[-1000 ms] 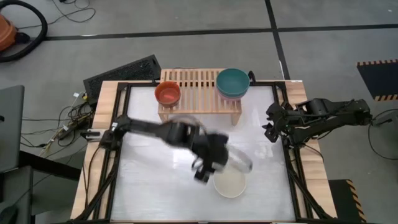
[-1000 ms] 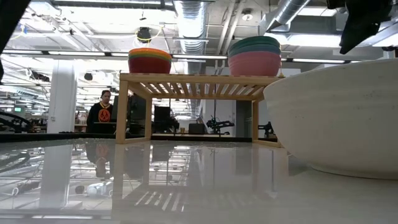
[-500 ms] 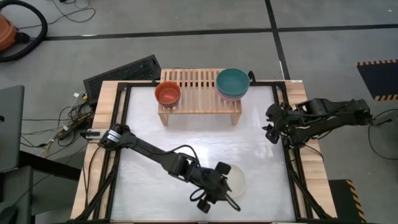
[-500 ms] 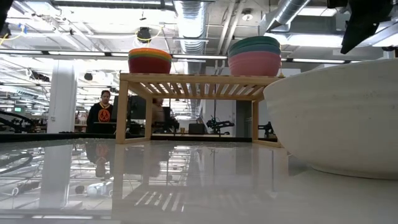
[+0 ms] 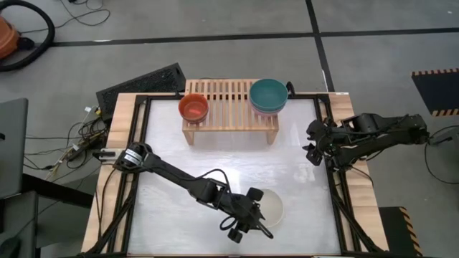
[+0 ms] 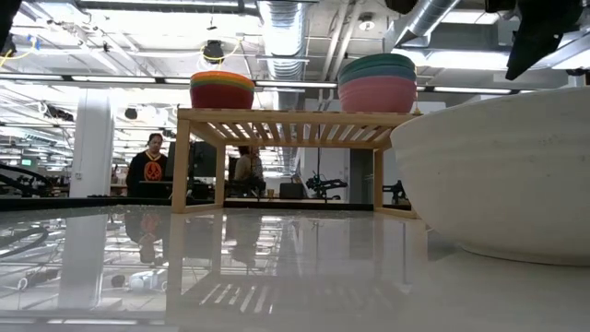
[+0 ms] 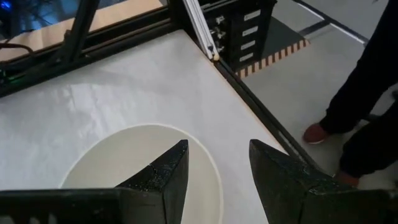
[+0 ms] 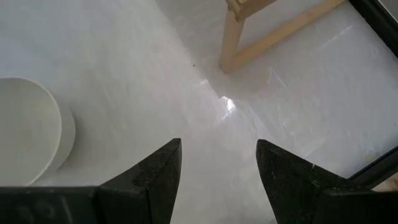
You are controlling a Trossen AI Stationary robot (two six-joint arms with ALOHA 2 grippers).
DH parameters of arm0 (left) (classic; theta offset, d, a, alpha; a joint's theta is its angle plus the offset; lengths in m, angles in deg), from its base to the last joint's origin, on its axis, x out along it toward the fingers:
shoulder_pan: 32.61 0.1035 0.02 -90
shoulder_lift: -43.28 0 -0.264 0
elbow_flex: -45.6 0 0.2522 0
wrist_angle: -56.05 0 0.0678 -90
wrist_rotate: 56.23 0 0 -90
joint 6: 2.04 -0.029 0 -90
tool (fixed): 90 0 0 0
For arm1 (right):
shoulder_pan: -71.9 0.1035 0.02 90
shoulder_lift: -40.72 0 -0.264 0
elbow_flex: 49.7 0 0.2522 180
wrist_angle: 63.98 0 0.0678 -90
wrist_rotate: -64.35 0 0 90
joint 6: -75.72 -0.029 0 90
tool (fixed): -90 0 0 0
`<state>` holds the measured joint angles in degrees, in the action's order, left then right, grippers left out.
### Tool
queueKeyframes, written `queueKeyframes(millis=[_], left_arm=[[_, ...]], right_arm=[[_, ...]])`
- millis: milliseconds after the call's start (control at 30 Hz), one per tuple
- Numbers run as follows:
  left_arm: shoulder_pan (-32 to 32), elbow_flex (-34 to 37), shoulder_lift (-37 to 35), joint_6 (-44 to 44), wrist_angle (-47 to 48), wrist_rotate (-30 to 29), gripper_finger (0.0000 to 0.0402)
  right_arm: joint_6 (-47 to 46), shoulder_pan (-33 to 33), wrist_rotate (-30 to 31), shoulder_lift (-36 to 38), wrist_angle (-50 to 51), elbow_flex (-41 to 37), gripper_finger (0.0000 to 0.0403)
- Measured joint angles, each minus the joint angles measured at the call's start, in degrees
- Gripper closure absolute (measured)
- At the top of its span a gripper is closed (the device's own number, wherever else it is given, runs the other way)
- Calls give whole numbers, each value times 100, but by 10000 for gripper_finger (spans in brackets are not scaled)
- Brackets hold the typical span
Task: Place and stack bowls onto a shelf
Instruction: Stack the white bowl on top of the dark green bowl on the shelf
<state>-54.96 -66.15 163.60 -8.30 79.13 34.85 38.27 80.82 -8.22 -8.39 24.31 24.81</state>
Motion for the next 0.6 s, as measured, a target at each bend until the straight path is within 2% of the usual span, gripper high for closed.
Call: queueKeyframes(millis=[600], left_arm=[[56,-13,845,-73,182,309,247]], right_arm=[[-7,-2,11,-1,-1,-2,168]])
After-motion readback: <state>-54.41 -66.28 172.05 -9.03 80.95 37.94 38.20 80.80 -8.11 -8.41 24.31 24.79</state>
